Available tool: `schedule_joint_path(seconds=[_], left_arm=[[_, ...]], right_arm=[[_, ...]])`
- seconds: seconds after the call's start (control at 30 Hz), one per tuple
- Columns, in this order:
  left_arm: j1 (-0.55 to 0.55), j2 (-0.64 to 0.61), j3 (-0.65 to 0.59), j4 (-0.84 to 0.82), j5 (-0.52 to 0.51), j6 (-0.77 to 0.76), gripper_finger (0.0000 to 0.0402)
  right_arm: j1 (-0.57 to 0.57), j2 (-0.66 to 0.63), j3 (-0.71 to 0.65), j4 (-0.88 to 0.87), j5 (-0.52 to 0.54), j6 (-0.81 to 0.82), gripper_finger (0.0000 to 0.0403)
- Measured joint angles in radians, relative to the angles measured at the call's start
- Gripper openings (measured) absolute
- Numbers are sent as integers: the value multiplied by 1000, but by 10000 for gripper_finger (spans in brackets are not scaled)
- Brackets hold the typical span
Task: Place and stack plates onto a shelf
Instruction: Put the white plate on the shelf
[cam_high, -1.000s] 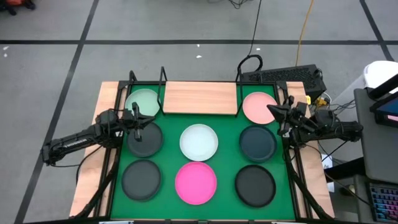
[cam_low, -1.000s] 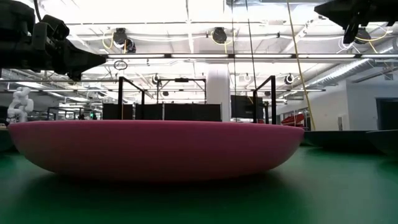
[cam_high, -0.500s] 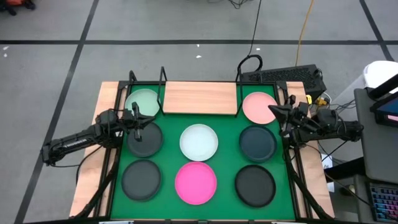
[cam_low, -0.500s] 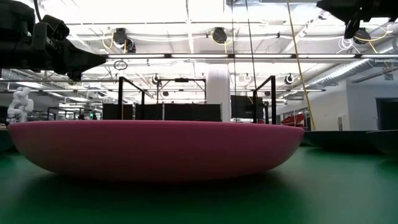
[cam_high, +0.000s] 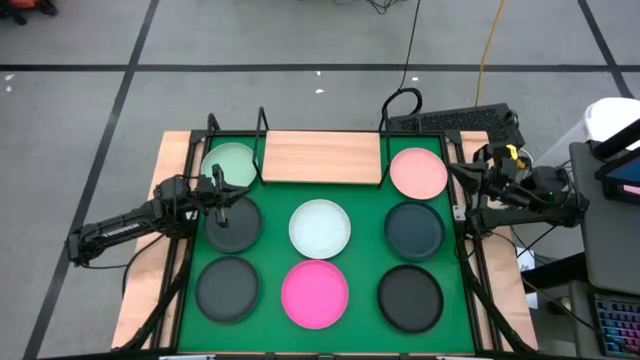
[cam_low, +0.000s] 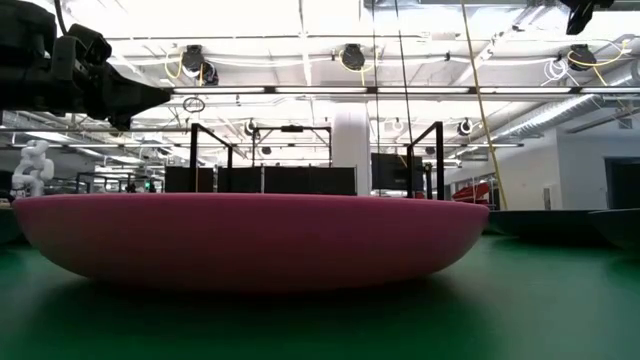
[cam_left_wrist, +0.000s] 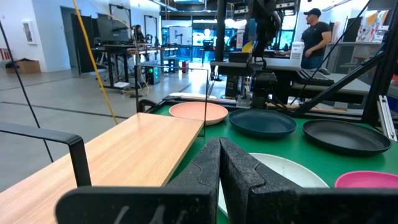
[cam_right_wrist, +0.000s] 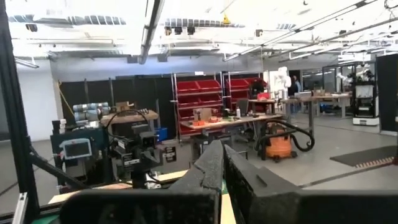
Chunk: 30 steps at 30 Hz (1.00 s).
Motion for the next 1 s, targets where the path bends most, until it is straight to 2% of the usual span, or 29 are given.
schedule_joint_path(seconds=[0.17, 0.43, 0.6, 0.87, 1.0], left_arm=[[0, 0, 0, 0, 0, 0, 10], [0, 0, 0, 0, 0, 0, 10], [0, 0, 0, 0, 0, 0, 10], [0, 0, 0, 0, 0, 0, 10], [0, 0, 0, 1, 0, 0, 10]], right_arm=[[0, 0, 0, -7, 94, -27, 0], [0, 0, -10, 17, 164, -29, 0], [0, 0, -87, 116, 158, -37, 0], [2, 0, -240, 117, 121, 23, 0], [1, -65, -325, 117, 81, -2, 0]])
